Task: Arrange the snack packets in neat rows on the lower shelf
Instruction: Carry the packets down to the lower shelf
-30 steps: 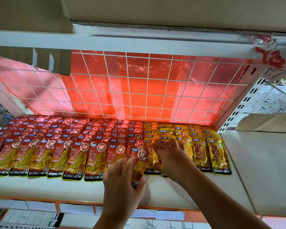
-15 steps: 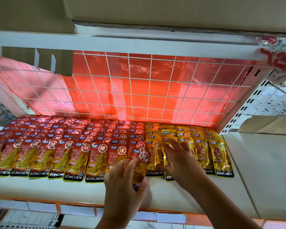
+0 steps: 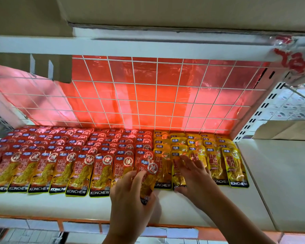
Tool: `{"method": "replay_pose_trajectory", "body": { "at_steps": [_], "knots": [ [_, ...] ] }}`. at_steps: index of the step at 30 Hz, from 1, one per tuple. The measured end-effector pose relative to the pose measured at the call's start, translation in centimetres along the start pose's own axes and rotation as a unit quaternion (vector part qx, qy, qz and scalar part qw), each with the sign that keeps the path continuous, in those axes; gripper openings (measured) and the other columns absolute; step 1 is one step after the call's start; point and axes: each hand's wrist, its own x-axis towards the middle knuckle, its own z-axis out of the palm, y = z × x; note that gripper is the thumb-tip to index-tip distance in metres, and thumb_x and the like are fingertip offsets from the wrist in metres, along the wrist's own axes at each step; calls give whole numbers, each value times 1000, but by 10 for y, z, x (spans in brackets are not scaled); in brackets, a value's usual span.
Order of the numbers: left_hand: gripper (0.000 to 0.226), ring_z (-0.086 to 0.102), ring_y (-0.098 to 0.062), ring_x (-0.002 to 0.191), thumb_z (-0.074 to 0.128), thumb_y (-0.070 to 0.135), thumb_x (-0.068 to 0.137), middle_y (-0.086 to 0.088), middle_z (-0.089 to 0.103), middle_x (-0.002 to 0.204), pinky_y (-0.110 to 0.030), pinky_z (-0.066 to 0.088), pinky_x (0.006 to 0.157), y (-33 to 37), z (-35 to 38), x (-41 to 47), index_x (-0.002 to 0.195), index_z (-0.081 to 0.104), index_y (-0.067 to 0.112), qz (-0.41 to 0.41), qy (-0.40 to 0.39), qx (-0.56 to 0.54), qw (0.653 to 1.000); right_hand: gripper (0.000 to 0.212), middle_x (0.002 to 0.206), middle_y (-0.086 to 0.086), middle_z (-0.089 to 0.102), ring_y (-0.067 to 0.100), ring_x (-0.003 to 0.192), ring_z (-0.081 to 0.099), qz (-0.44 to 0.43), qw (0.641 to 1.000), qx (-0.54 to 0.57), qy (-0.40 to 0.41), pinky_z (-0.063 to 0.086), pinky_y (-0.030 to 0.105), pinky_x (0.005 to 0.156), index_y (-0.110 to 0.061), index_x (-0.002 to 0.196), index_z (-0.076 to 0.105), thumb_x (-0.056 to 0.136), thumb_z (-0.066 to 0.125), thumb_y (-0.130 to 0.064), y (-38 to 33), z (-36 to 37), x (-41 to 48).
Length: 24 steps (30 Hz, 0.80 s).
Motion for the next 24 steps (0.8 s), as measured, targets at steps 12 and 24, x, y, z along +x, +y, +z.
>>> {"method": "replay_pose_trajectory", "body": {
  "at_steps": [12, 24],
  "knots": [
    [75, 60, -21, 113, 83, 49, 74, 2, 61, 127, -49, 52, 93, 1, 4, 0, 137, 55, 21, -30, 0, 21, 999, 48, 129, -9, 58, 17, 116, 54, -50, 985, 117, 113, 48, 32, 95, -29, 132, 58, 88, 69, -45, -27, 4, -13],
    [59, 62, -30, 108, 52, 52, 91, -10, 65, 132, -44, 50, 86, 0, 8, -1, 130, 68, 11, 28, 74, 77, 994, 31, 116, -11, 63, 11, 104, 59, -119, 973, 185, 66, 50, 26, 93, -25, 120, 63, 90, 58, -27, -85, 19, -6]
  ]
}}
